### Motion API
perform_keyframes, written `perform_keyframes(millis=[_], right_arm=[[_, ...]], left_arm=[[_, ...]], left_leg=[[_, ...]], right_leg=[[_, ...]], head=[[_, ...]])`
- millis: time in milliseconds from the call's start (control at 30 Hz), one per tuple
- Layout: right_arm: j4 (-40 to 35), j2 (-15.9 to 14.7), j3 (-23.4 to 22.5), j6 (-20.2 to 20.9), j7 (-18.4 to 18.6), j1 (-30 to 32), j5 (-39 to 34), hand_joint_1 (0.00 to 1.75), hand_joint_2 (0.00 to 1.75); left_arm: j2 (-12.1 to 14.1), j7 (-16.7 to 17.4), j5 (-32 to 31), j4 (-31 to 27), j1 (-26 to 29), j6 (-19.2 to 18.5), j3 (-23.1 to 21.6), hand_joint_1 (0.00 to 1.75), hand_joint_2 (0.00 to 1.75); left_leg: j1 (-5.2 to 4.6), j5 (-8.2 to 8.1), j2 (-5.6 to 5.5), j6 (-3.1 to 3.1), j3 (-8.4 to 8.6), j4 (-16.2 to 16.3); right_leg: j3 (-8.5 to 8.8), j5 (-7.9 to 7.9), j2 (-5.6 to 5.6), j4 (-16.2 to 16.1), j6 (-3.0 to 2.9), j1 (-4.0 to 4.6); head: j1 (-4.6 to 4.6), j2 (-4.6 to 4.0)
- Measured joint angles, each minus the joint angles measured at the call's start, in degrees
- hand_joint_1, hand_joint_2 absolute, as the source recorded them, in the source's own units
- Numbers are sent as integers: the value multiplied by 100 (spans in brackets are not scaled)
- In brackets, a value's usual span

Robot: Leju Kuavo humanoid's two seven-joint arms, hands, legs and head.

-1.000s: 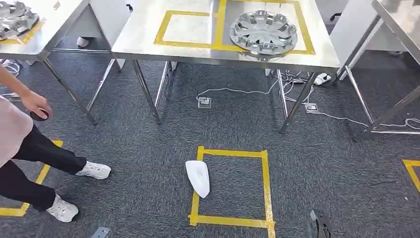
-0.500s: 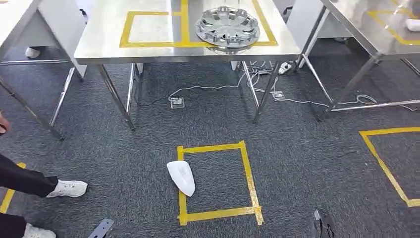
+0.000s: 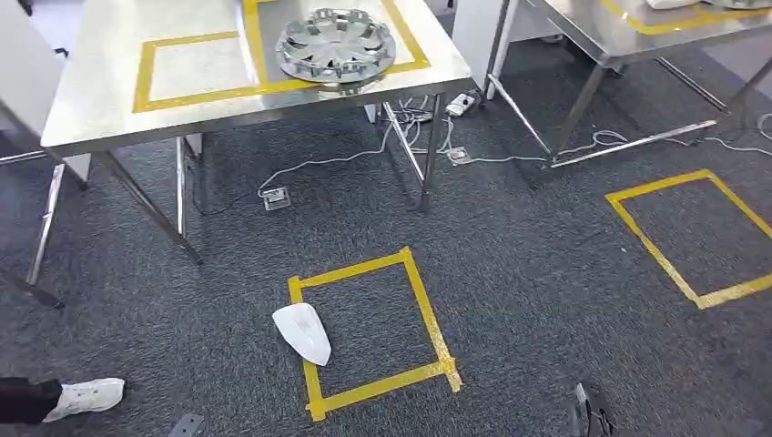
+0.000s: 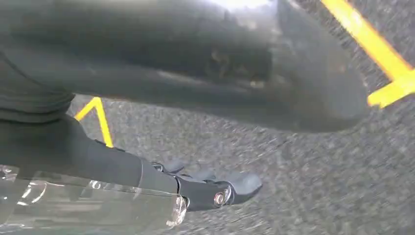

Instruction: Take the parts from the cabinet and place them on the table.

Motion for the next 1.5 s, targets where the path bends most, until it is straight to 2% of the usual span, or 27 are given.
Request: perform_keyframes(millis=[67,100,133,167,300,367,400,467,500,600,633,667,800,833,867,900,967,1000,1067,1100,1133,1167,1300,1333,1367,1400,1500], right_arm=[[13,2,68,-4,11,32,-7,0,0],[18,4,83,-4,11,34,-13,0,0],[20,4,94,-4,11,36,-15,0,0],[24,-13,98,-9,11,16,-22,0,0],[50,-48,133,-11,13,53,-33,0,0],[55,-55,155,-13,13,28,-33,0,0],[55,-57,179,-13,15,-2,-31,0,0],[55,-35,197,-4,13,4,-31,0,0],[59,-24,201,-4,15,29,-31,0,0],[74,-42,214,-5,15,46,-33,0,0],[77,-61,216,-7,15,45,-31,0,0],[77,-74,219,-7,15,31,-33,0,0],[90,-105,230,-9,15,58,-31,0,0],[94,-109,234,-7,15,79,-33,0,0],[99,-109,238,-7,17,50,-31,0,0],[101,-107,238,-7,17,21,-31,0,0],[99,-87,245,-2,15,20,-31,0,0],[101,-76,247,-5,17,24,-33,0,0],[107,-66,251,-4,17,41,-33,0,0],[107,-59,251,-5,17,38,-31,0,0],[107,-55,251,-4,17,36,-33,0,0],[107,-50,251,-5,17,35,-33,0,0],[105,-24,271,20,35,-11,-109,0,0],[101,-28,282,20,59,-25,-129,0,0],[88,-7,288,13,63,-68,-157,0,0],[83,-4,289,9,63,-137,-166,0,0],[59,50,343,13,72,-186,-168,0,0]], left_arm=[[15,0,11,15,5,2,0,0,0],[28,-9,15,26,5,-6,0,0,0],[44,-20,18,39,6,-13,0,0,0],[48,-26,22,55,9,-22,0,0,0],[63,-37,24,79,22,-31,0,0,0],[76,-42,24,87,26,-31,0,0,0],[79,-40,24,92,39,-29,0,0,0],[79,-39,24,114,60,-28,0,0,0],[76,-39,24,118,60,-28,0,0,0],[76,-39,24,129,51,-28,0,0,0],[74,-39,24,129,48,-28,0,0,0],[70,-42,24,129,46,-31,2,0,0],[63,-42,24,142,24,-31,0,0,0],[63,-42,24,144,8,-31,0,0,0],[63,-46,24,142,10,-31,2,0,0],[66,-46,24,142,16,-31,2,0,0],[72,-35,24,153,36,-31,0,0,0],[72,-35,24,157,55,-31,-2,0,0],[72,-35,26,164,66,-31,-2,0,0],[74,-37,26,166,63,-31,-2,0,0],[79,-37,26,166,62,-31,0,0,0],[76,-39,26,168,64,-31,0,0,0],[44,-70,59,179,-9,-81,-4,0,0],[-13,-68,77,179,-57,-79,-2,0,0],[-15,-61,81,184,-92,-68,2,0,0],[-31,-55,85,181,-105,-66,2,0,0],[-85,-44,92,190,-115,-61,0,0,0]], left_leg=[[29,540,-15,-21,305,-697],[59,773,-134,-39,524,-1143],[117,778,-549,-51,688,-1463],[126,716,-654,-34,715,-1552],[120,739,-306,121,711,-1540],[110,729,-117,180,725,-1544],[96,721,-20,191,724,-1544],[77,700,184,203,723,-1541],[69,687,273,207,730,-1540],[37,643,496,186,783,-1542],[33,626,565,171,811,-1553],[-1,607,638,137,821,-1555],[2,601,873,29,931,-1647],[34,536,549,-10,928,-1603],[46,392,84,1,839,-1413],[30,185,-36,8,648,-1024],[12,-145,-27,0,170,-152],[10,-137,-6,-7,10,56],[17,269,20,-3,63,-272],[26,637,-43,0,283,-793],[42,894,-232,-1,470,-1234],[88,871,-656,16,569,-1438],[61,815,-384,104,655,-1590],[95,824,-288,134,682,-1632],[91,807,-190,168,712,-1638],[78,788,-74,195,734,-1638],[57,729,244,199,773,-1637]], right_leg=[[-5,-38,159,72,39,-28],[-12,-68,226,119,63,-41],[-49,-108,293,190,112,-50],[-119,-149,377,293,161,-34],[-203,-100,682,260,271,-90],[-380,-358,97,640,330,-50],[-585,-578,-58,1052,361,-57],[-988,-900,-172,1894,393,-86],[-1037,-869,-184,1998,389,-89],[-528,-195,-264,944,294,-64],[-277,-15,-490,437,221,-18],[-215,-140,-731,314,160,67],[-221,-89,-472,219,49,83],[-143,-35,-434,130,10,24],[-115,-11,-382,84,-28,18],[-121,-2,-303,78,-50,14],[-117,-14,-151,82,-68,32],[-114,-16,-66,86,-69,36],[-90,-34,93,100,-60,30],[-66,-57,188,124,-44,18],[-55,-89,255,157,-15,8],[-84,-134,327,209,29,11],[-202,-105,664,222,174,-50],[-206,-139,605,266,194,-47],[-284,-242,239,445,236,-12],[-487,-438,19,818,279,-23],[-1098,-798,-171,1925,348,-69]], head=[[-35,0],[-52,0],[-79,0],[-127,0],[-79,0],[46,0],[94,0],[125,0],[168,0],[243,0],[254,0],[238,0],[258,0],[241,0],[195,-2],[157,0],[70,0],[39,0],[4,0],[-17,0],[-33,0],[-68,0],[-65,0],[-63,0],[17,0],[77,0],[116,0]])
